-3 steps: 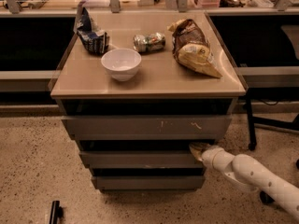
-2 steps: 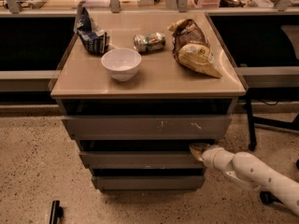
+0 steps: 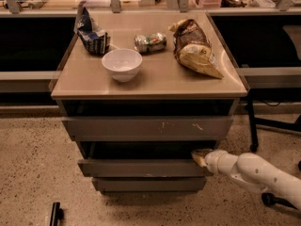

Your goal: Open middle drawer

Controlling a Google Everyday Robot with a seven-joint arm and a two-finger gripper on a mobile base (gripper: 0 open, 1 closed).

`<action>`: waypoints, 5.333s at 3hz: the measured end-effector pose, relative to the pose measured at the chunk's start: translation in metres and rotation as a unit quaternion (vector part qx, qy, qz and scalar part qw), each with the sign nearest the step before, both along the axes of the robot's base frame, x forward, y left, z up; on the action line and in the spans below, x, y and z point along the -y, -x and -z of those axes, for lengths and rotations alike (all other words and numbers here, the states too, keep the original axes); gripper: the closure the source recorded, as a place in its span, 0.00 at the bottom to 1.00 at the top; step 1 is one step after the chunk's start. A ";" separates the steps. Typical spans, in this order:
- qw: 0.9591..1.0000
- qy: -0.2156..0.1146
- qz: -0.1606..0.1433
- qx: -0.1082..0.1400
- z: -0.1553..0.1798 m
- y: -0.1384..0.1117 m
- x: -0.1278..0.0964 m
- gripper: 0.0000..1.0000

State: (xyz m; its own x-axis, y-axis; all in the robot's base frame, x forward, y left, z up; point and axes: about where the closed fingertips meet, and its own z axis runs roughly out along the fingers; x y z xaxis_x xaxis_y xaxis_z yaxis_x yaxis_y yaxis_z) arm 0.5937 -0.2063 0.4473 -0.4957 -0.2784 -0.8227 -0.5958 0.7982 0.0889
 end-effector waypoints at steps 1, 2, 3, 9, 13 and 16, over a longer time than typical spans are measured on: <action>1.000 0.000 0.000 0.000 0.000 0.000 0.000 1.00; 0.999 0.004 -0.028 -0.017 0.007 0.004 -0.009 1.00; 0.998 0.008 -0.054 -0.037 0.018 0.007 -0.018 1.00; 0.970 -0.036 -0.216 -0.101 0.032 0.097 -0.064 1.00; 0.960 -0.071 -0.266 -0.053 -0.003 0.137 -0.066 1.00; 0.974 -0.062 -0.215 0.037 -0.048 0.110 -0.051 0.58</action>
Offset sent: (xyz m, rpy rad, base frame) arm -0.0219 0.0322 -0.0343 -0.0406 0.1469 0.2344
